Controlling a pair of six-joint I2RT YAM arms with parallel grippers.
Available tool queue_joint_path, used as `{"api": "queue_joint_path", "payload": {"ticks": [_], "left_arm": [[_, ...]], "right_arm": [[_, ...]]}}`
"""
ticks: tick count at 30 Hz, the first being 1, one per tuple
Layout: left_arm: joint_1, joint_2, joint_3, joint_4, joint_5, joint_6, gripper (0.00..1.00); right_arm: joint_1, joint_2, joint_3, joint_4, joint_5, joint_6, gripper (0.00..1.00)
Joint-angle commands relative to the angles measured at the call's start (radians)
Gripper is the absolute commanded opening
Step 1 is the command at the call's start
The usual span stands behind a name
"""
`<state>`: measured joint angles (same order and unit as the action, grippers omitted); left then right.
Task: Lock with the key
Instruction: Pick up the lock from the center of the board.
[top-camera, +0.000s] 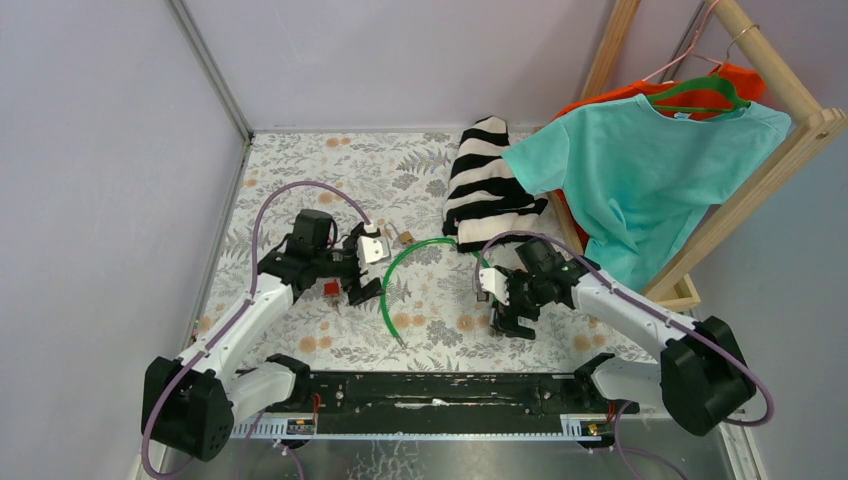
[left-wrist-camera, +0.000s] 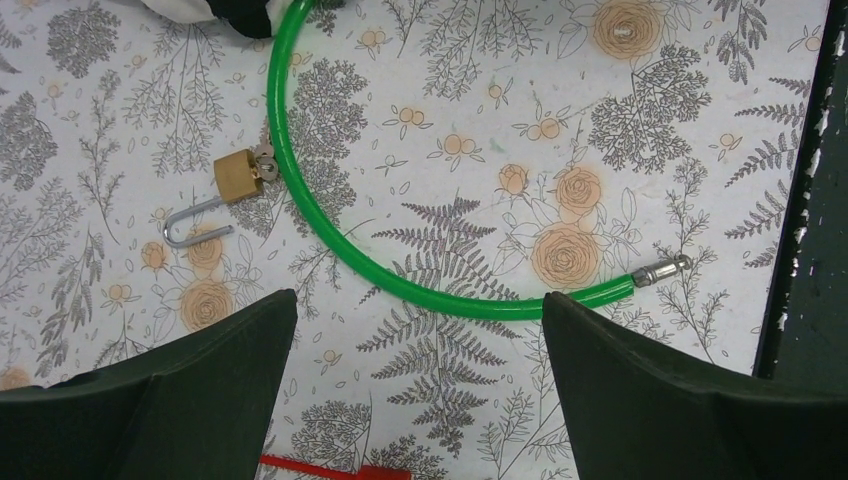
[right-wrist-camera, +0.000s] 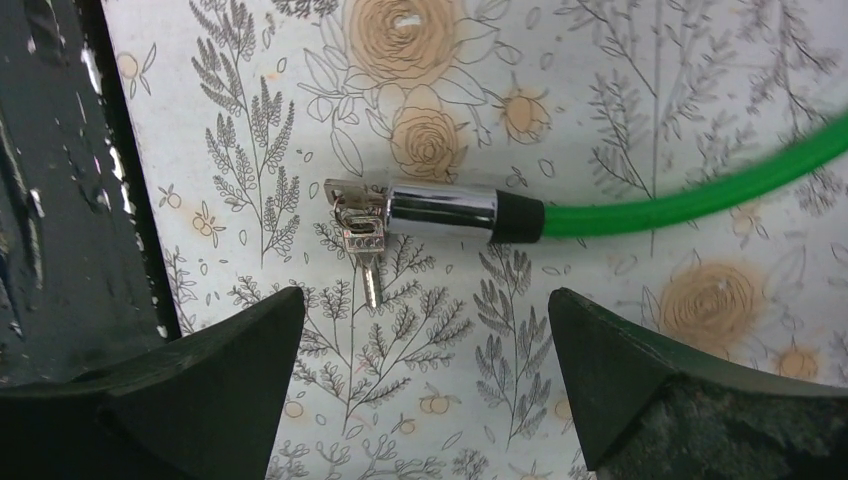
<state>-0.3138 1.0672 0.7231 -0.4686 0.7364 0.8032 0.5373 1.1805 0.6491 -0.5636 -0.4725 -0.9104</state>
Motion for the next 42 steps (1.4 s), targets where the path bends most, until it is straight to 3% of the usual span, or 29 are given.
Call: {"api": "queue_joint_path", "payload": {"ticks": [1, 11, 17, 22, 37, 42], "left_arm": [[-0.004, 0.004, -0.02, 0.045, 0.016, -0.012, 1.0], [-0.005, -0.004, -0.078, 0.084, -0.018, 0.003, 1.0], [-0.018, 0.024, -0.076, -0.013, -0.052, 0.179, 1.0], [-0.091, 0.05, -0.073, -0.095, -0.107, 0.305, 0.98], [-0.319, 0.167, -0.086, -0.148, -0.313, 0.517, 0.75], [-0.344, 0.215, -0.055, -0.21, -0.352, 0.576, 0.65]], "right_arm": [[0.033, 0.06, 0.003, 0.02, -0.018, -0.201, 0.99], [0.095, 0.173, 0.055, 0.073, 0.01, -0.296, 0.95], [0.115, 0.223, 0.066, 0.112, -0.012, -0.255, 0.89], [0.115, 0.226, 0.061, 0.145, -0.012, -0.193, 0.82], [0.115, 0.122, 0.101, 0.076, -0.018, -0.04, 0.78], [0.115, 0.074, 0.077, 0.08, -0.012, 0.0, 0.78]]}}
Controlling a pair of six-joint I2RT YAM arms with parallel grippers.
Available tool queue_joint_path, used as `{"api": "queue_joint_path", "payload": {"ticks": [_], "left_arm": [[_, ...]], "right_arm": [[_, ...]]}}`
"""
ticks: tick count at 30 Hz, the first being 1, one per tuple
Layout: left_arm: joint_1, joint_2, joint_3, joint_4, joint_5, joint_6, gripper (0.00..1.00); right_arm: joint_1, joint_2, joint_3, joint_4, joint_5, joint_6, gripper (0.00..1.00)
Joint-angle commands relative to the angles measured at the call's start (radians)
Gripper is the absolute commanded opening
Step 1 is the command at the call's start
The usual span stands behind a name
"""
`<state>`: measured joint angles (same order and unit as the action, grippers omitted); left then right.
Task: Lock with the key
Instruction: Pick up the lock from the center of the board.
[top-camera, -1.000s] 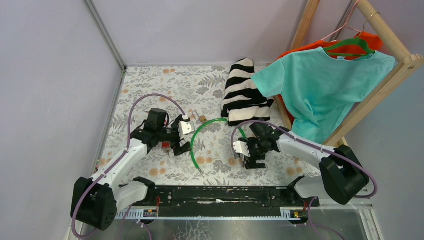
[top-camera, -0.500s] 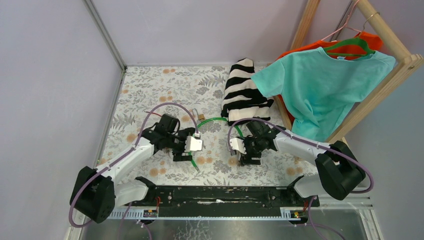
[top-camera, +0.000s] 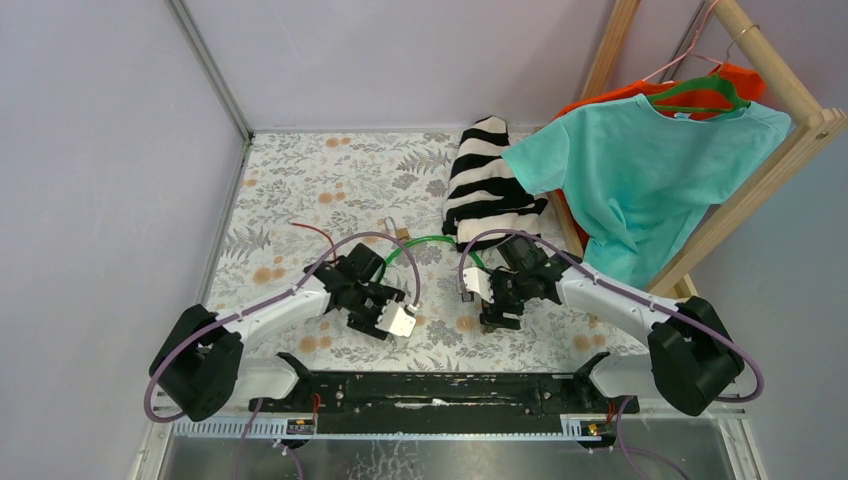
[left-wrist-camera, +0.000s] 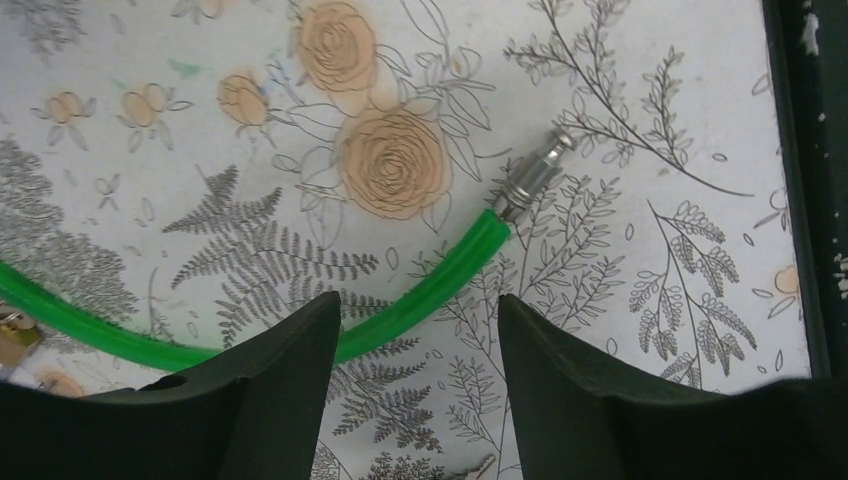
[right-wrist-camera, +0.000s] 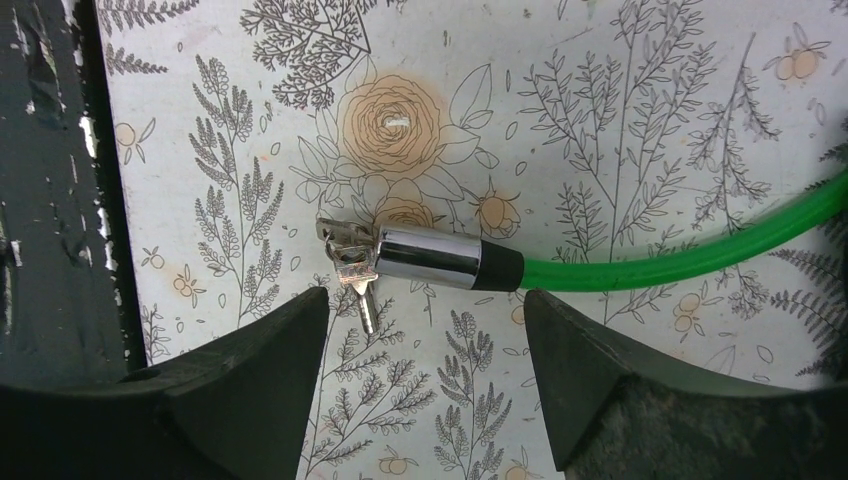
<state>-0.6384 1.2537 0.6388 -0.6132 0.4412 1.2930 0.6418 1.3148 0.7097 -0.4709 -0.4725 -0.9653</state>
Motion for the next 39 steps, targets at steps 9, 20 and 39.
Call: {"api": "queue_joint_path", "payload": {"ticks": [9, 20, 39], "left_arm": [[-0.082, 0.106, 0.047, -0.067, -0.121, 0.12, 0.53], [-0.184, 0.146, -0.016, 0.013, -0.172, 0.006, 0.22], [-0.184, -0.049, -0.066, 0.139, -0.065, -0.096, 0.03]], "right_arm": [[0.01, -0.096, -0.024, 0.017, -0.009, 0.098, 0.78], [0.007, -0.105, -0.042, 0.071, -0.005, 0.101, 0.77], [0.005, 0.029, 0.031, 0.218, -0.016, 0.275, 0.77]]}}
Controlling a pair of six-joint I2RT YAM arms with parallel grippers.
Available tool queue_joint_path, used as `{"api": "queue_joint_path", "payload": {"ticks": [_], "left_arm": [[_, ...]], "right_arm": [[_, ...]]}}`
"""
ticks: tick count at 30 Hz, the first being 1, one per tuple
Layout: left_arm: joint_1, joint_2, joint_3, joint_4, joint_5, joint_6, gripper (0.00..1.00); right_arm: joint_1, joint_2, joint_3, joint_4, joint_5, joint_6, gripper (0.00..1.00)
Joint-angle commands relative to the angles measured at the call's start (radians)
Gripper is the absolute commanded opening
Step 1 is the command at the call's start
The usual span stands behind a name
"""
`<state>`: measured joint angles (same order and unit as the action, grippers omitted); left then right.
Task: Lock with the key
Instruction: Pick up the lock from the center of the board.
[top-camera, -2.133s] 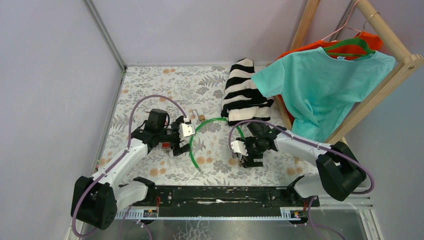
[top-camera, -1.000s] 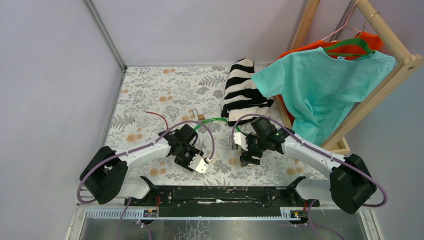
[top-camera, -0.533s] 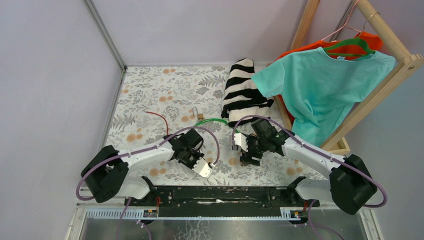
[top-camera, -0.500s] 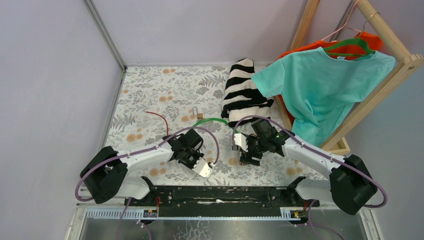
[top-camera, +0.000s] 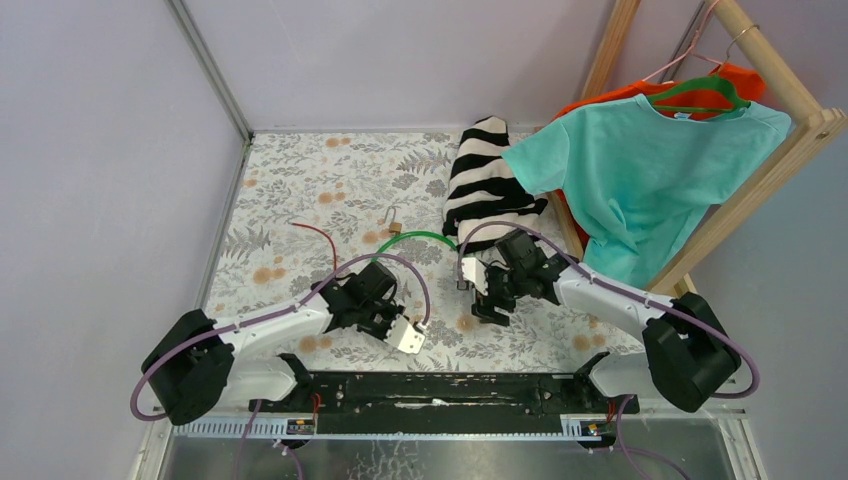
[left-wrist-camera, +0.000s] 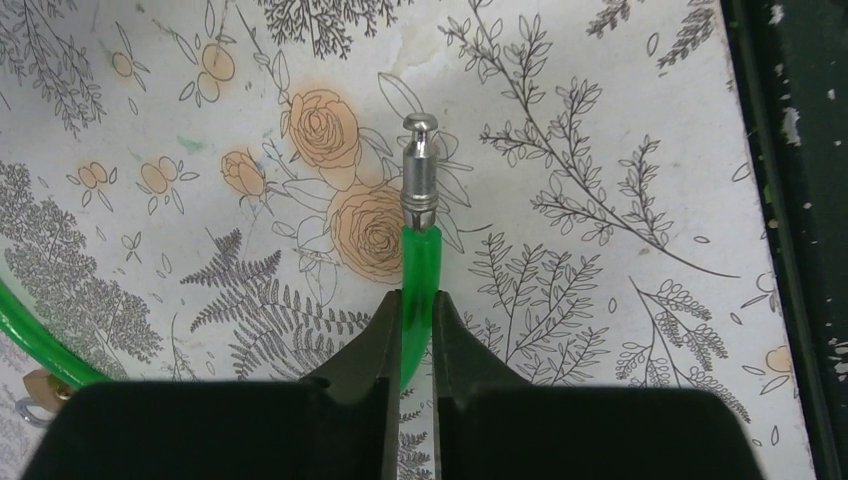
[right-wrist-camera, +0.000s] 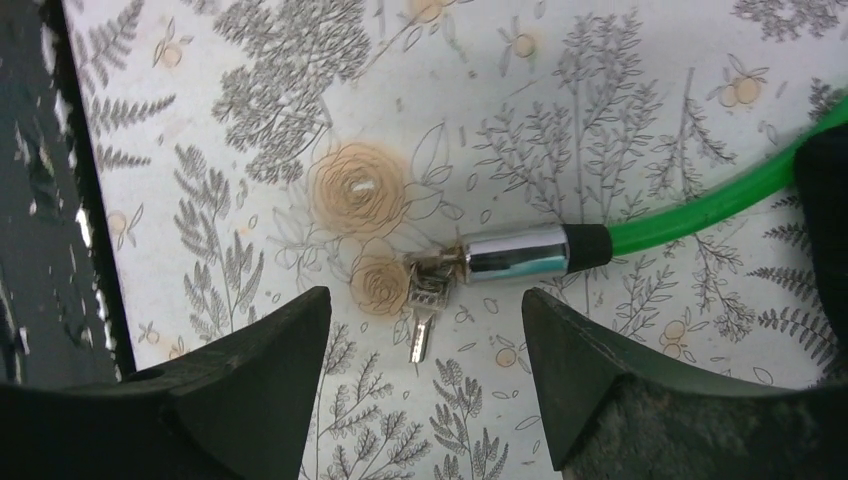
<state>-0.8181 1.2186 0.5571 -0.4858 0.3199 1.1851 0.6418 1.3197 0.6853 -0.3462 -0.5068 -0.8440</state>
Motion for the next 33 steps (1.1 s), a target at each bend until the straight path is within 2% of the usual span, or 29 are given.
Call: {"api": "queue_joint_path", "payload": {"ticks": [1, 6, 10, 16, 21, 24, 30, 33], "left_arm": [[-0.004, -0.013, 0.023, 0.001, 0.069, 0.011, 0.04], [-0.015, 0.006, 0.051, 0.008, 0.129, -0.043, 0.07], [-0.038, 0.028, 0.059, 0.058, 0.132, -0.106, 0.07], [-0.086, 0.065, 0.08, 0.103, 0.118, -0.19, 0.09], [-0.127, 0.108, 0.099, 0.16, 0.079, -0.26, 0.09], [-0.149, 0.133, 0.099, 0.212, 0.061, -0.295, 0.11], [-0.174, 0.207, 0.099, 0.301, -0.013, -0.387, 0.27], [-0.176, 0.231, 0.095, 0.344, -0.023, -0.422, 0.33]], "right_arm": [[0.0, 0.035, 0.064, 0.103, 0.047, 0.198, 0.77], [-0.048, 0.083, 0.116, 0.115, 0.134, 0.438, 0.76], [-0.054, 0.132, 0.126, 0.123, 0.205, 0.538, 0.74], [-0.054, 0.205, 0.124, 0.13, 0.283, 0.572, 0.7], [-0.057, 0.239, 0.117, 0.14, 0.373, 0.57, 0.62], [-0.058, 0.249, 0.119, 0.151, 0.409, 0.556, 0.52], [-0.085, 0.239, 0.149, 0.179, 0.428, 0.482, 0.3], [-0.116, 0.241, 0.193, 0.167, 0.386, 0.427, 0.13]]}}
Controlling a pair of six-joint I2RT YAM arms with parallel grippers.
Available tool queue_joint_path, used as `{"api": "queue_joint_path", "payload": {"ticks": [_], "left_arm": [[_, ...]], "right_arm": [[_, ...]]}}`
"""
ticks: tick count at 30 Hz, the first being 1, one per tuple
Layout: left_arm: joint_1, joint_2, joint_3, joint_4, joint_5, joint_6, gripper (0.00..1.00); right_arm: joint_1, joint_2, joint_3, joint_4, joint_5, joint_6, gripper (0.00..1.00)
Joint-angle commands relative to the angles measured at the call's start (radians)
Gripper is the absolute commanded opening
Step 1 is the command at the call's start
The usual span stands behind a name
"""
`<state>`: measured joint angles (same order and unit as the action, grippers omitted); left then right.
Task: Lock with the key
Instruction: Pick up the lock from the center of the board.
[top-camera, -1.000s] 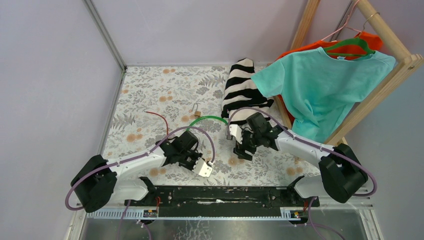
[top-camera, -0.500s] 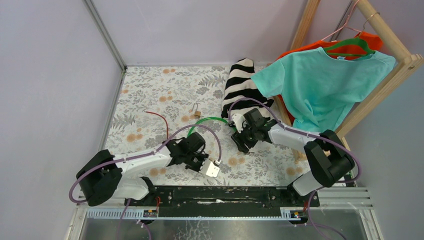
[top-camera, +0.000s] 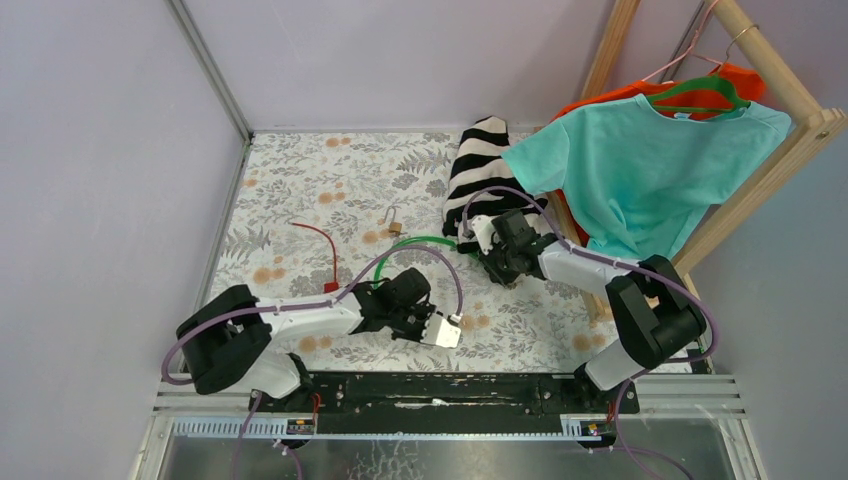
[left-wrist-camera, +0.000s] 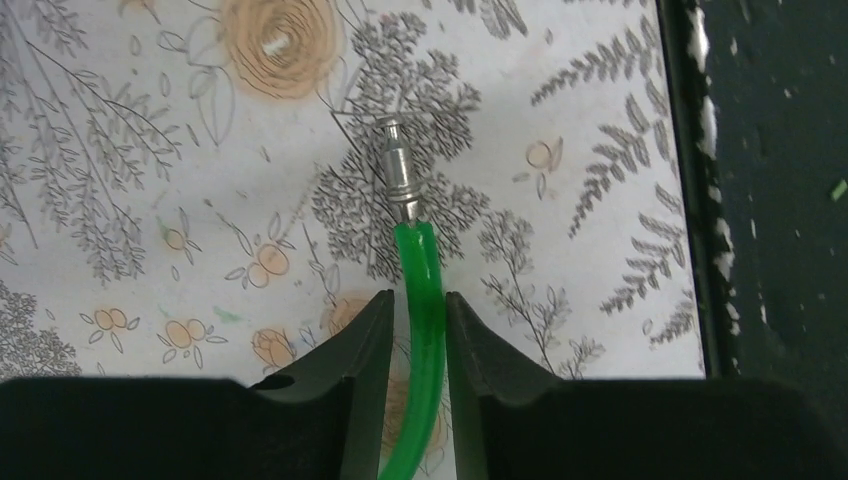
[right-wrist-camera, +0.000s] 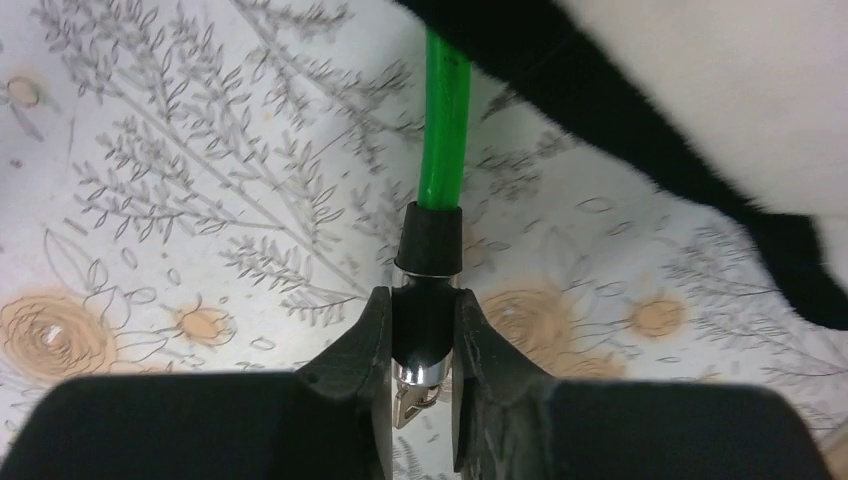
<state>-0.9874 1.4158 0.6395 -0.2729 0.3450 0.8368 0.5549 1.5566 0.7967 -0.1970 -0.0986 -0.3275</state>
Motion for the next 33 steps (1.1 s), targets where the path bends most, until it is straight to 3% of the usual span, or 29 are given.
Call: {"api": "queue_joint_path", "payload": {"ticks": [1, 6, 12, 17, 22, 28, 33], "left_arm": [[-0.009, 0.041, 0.014, 0.143, -0.046, -0.088, 0.35], [-0.008, 0.023, 0.046, 0.138, -0.029, -0.137, 0.55], [-0.003, -0.11, 0.057, 0.12, -0.053, -0.112, 0.74], [0.078, -0.238, 0.091, 0.099, -0.03, -0.111, 0.79], [0.163, -0.247, 0.208, 0.025, 0.015, -0.159, 0.8], [0.304, -0.198, 0.317, -0.013, 0.152, -0.291, 0.8], [0.475, -0.106, 0.428, -0.072, 0.367, -0.377, 0.8]], "right_arm": [[-0.037, 0.001, 0.095, 0.008, -0.045, -0.114, 0.09], [-0.045, -0.078, 0.106, -0.017, -0.125, -0.245, 0.0], [-0.073, -0.156, 0.137, -0.016, -0.244, -0.324, 0.0], [-0.086, -0.183, 0.182, -0.071, -0.432, -0.446, 0.0], [-0.086, -0.166, 0.26, -0.147, -0.541, -0.512, 0.0], [-0.085, -0.137, 0.355, -0.219, -0.653, -0.551, 0.0], [-0.086, -0.106, 0.435, -0.326, -0.742, -0.621, 0.0]]}}
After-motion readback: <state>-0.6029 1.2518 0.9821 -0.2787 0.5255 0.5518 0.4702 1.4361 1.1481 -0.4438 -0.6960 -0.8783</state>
